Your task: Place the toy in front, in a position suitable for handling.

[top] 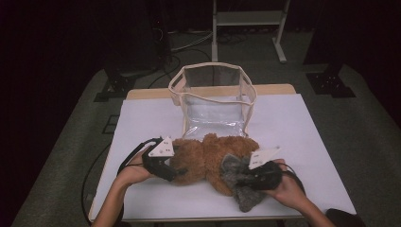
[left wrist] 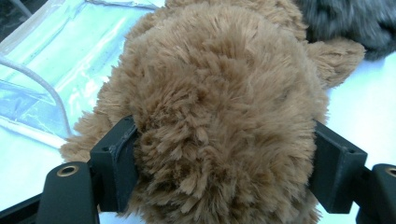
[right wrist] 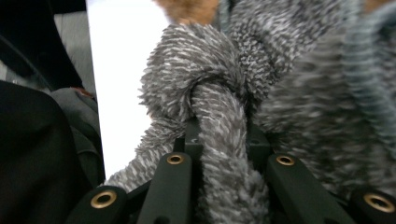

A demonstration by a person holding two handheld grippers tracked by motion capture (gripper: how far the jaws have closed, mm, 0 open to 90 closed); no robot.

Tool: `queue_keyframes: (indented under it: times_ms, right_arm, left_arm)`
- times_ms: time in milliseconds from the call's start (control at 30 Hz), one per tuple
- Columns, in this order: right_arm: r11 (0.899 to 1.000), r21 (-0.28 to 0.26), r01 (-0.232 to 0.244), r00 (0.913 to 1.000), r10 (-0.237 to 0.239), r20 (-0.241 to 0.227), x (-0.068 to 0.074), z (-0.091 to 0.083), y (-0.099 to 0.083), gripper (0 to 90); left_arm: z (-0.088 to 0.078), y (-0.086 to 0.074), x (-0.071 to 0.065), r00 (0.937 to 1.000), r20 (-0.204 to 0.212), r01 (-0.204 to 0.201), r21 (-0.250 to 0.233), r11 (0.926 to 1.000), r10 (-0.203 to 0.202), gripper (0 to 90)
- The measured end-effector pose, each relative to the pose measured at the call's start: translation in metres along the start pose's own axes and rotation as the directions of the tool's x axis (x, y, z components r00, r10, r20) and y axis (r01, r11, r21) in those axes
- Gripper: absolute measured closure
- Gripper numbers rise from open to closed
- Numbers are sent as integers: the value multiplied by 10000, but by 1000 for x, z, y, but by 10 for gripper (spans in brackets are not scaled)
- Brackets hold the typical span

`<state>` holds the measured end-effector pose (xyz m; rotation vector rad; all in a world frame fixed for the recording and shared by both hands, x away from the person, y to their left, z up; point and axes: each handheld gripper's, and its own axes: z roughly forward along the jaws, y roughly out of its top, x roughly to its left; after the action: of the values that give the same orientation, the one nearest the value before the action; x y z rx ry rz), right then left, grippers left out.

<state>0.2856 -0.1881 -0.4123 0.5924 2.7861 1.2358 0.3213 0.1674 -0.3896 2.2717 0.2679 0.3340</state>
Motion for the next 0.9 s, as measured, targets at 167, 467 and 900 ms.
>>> queue_keyframes:
  times_ms: [167,467,900]
  right_arm:
    - [9899,-969,-1039,9928,1090,492,-21,-43,-19,766]
    - [9388,-2806,-1999,9783,2073,-34,-61,-71,4,764]
    - [9371,-2372,-2562,9659,2384,-1013,-69,-27,-6,764]
  left_arm:
    - [-1,-3,-2,9999,-19,-118,-16,9999,118,220]
    - [-2,-6,-6,9995,16,-309,-157,9994,310,176]
    - [-1,-10,-3,9998,-63,164,-226,9996,-166,23]
